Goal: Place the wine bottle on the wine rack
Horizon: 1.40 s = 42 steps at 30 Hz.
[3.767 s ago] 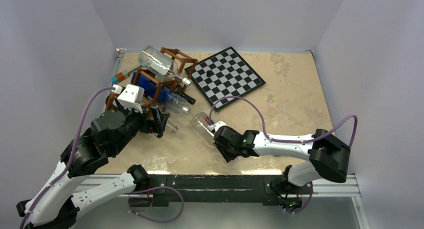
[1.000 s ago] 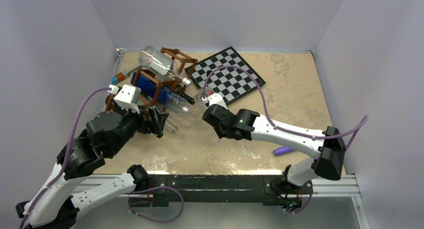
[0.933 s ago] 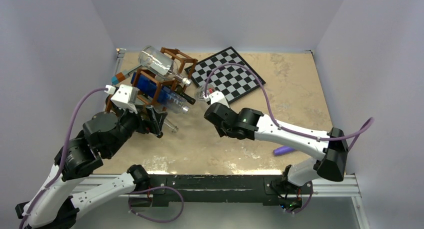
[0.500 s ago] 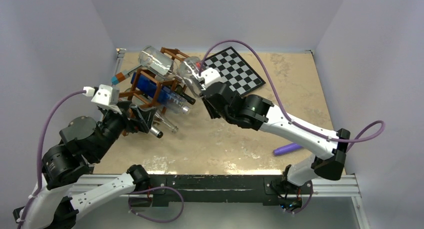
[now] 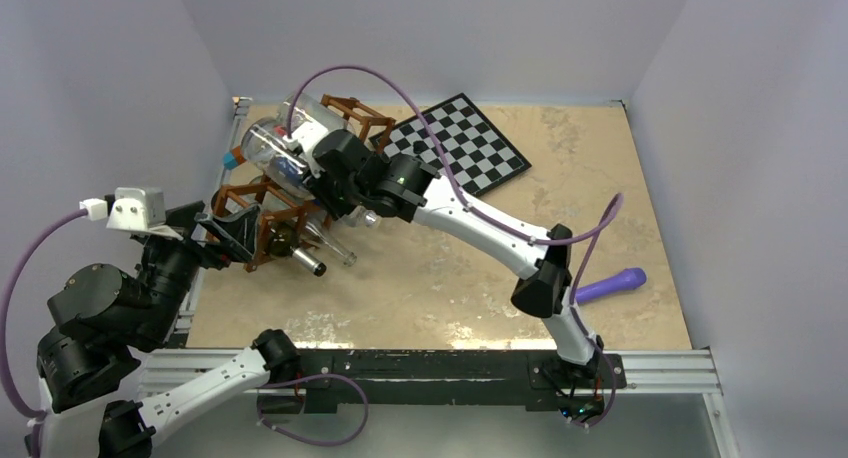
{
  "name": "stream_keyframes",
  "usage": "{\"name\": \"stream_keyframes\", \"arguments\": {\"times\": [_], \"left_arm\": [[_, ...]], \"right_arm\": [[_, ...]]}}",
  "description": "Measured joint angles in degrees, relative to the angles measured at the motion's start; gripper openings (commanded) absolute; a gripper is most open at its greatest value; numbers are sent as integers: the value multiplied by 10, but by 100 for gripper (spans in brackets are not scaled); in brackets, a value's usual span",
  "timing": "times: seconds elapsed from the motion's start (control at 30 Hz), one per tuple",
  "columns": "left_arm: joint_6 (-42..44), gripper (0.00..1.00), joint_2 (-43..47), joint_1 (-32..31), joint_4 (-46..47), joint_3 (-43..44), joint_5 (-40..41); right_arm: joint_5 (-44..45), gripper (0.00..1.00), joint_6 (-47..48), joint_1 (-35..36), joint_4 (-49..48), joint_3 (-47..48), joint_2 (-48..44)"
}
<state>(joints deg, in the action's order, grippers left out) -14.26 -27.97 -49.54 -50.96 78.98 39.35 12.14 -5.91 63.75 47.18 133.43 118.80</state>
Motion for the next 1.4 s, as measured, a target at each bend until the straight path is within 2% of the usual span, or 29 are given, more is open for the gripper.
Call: {"name": "stream_keyframes", "arguments": {"times": [0.13, 0.37, 0.53, 0.7, 0.87, 1.03, 1.1, 1.27, 1.4], "left_arm": [[3, 99, 4, 0, -6, -1, 16], [4, 99, 3, 0, -10, -10, 26], [4, 99, 3, 0, -10, -10, 26], [4, 99, 3, 0, -10, -10, 26], [3, 99, 3, 0, -13, -10, 26], [2, 99, 3, 0, -15, -11, 26], [1, 99, 3, 0, -15, -14, 26], [1, 99, 0, 0, -15, -18, 26], [1, 99, -2, 0, -15, -18, 26]], "right_arm": [[-36, 0, -3, 0, 19, 13, 42], [-57, 0, -6, 3, 41, 9, 60], [-56, 0, -6, 1, 9, -5, 60], [-58, 0, -15, 3, -72, -42, 63], [-57, 0, -30, 2, -80, -3, 94], [-61, 1, -41, 0, -93, -2, 99], [-62, 19, -42, 0, -93, -3, 99], [-68, 55, -41, -1, -94, -5, 99], [-73, 70, -38, -1, -128, -18, 84]]}}
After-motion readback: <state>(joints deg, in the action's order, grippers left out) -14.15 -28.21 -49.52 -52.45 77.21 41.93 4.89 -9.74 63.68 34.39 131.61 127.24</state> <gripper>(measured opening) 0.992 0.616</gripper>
